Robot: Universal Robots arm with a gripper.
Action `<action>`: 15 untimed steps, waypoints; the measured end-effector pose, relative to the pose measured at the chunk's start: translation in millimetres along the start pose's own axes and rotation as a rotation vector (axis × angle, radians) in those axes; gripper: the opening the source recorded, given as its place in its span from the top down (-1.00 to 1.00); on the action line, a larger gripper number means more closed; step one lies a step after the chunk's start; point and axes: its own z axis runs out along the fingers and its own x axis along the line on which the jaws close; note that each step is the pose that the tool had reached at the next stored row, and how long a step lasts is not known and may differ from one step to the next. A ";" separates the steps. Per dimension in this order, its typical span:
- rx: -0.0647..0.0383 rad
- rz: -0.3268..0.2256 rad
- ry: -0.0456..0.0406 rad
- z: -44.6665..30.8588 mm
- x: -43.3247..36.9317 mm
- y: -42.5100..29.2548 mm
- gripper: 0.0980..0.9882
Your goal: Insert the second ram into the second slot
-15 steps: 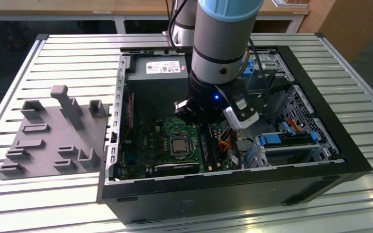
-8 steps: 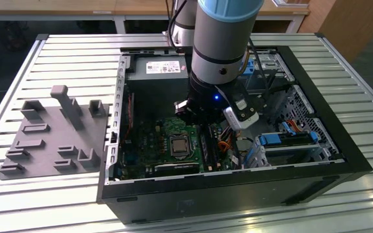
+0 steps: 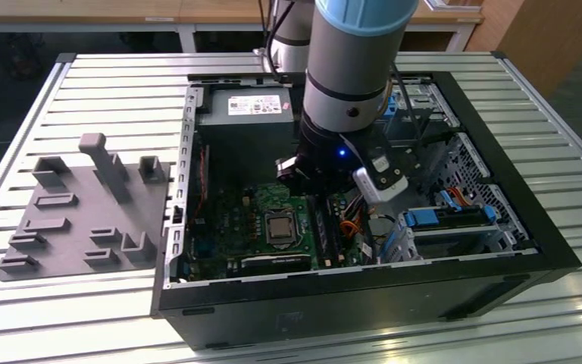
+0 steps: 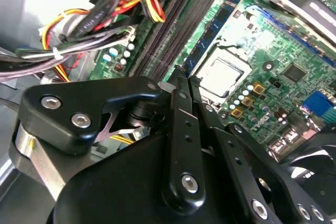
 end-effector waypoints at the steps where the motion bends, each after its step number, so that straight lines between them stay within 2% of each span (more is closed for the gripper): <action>1: 0.000 -0.001 0.0011 1.0 -1.4 0.0 0.92; 5: 0.000 -0.022 0.0026 3.5 -2.1 -0.1 0.92; 15: 0.000 -0.019 0.0026 5.4 -2.4 -0.1 0.92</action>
